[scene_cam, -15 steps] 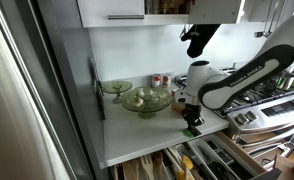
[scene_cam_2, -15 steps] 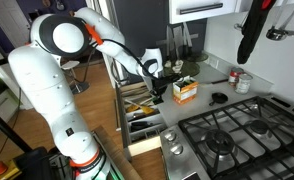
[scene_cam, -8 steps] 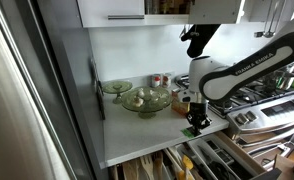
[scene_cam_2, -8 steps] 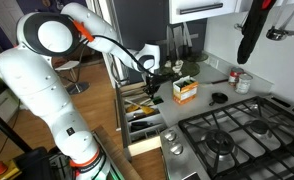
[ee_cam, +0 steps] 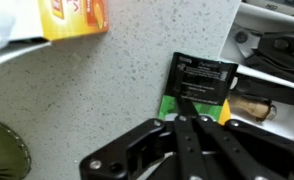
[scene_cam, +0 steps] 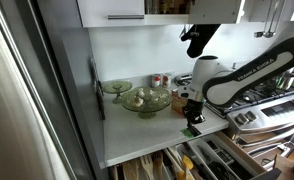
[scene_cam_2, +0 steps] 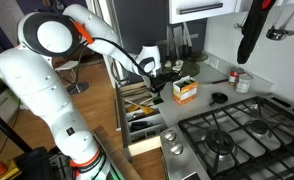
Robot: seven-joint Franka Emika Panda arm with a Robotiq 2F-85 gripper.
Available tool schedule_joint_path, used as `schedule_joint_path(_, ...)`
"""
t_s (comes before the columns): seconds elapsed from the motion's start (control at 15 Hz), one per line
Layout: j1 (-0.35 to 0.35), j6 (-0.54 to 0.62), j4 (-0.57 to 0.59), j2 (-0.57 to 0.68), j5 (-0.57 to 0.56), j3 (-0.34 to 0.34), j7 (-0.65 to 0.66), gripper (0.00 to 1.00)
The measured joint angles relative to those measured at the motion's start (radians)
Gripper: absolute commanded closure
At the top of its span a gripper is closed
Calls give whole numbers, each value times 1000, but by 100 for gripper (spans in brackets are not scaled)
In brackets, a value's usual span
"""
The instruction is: Take the green thing out of the box and put it into the drawer then close it
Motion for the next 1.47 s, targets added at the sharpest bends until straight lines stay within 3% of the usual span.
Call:
schedule_joint_path(0.4, -6, 170, -35, 67, -164, -14, 233, 100)
schedule_joint_path(0.6, -6, 174, -35, 68, -162, -15, 249, 100)
schedule_joint_path(0.93, -1, 118, -34, 55, -58, -4, 124, 100)
schedule_joint_path(1.27, 12, -85, -33, 20, 66, 4, -83, 100)
schedule_joint_path(1.47, 16, -192, -34, 12, 77, 4, -129, 100)
